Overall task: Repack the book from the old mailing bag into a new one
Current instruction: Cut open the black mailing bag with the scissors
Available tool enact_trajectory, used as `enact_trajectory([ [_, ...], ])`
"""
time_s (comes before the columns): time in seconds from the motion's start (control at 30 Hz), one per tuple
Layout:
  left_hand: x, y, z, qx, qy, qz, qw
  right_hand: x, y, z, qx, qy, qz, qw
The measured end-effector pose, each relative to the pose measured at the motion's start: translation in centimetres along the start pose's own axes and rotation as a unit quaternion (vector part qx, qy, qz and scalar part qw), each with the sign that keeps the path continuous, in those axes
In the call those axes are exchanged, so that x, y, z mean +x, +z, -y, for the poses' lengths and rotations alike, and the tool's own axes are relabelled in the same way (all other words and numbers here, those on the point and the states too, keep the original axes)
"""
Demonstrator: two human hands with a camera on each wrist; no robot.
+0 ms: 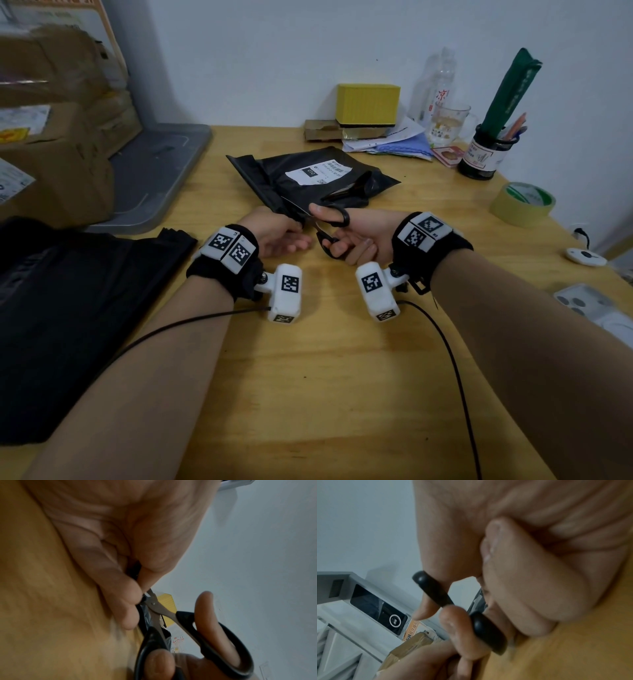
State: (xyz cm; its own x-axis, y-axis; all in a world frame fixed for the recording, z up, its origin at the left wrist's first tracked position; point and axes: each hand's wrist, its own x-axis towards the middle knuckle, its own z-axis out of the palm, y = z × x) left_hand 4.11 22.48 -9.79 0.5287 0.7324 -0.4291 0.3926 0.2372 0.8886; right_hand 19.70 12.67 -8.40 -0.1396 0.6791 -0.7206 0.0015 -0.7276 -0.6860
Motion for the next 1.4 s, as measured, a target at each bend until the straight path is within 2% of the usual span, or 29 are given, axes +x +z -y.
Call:
enact_trajectory([
  [0.7, 0.1, -0.3, 0.0, 0.027, -0.022, 0.022, 0.999, 1.5, 0.3, 1.0, -0.022, -0.002, -0.043, 0.999],
  [1.13, 0.0, -0.6, 0.0, 0.027, -0.034, 0.033, 0.998, 1.6, 0.4, 1.3, -0.012, -0.007, -0.023, 1.000],
  [1.4, -0.1, -0.8, 0.1, 0.016, -0.028, 0.049, 0.998, 1.9, 1.0, 1.6, -0.038, -0.012, -0.050, 0.998],
])
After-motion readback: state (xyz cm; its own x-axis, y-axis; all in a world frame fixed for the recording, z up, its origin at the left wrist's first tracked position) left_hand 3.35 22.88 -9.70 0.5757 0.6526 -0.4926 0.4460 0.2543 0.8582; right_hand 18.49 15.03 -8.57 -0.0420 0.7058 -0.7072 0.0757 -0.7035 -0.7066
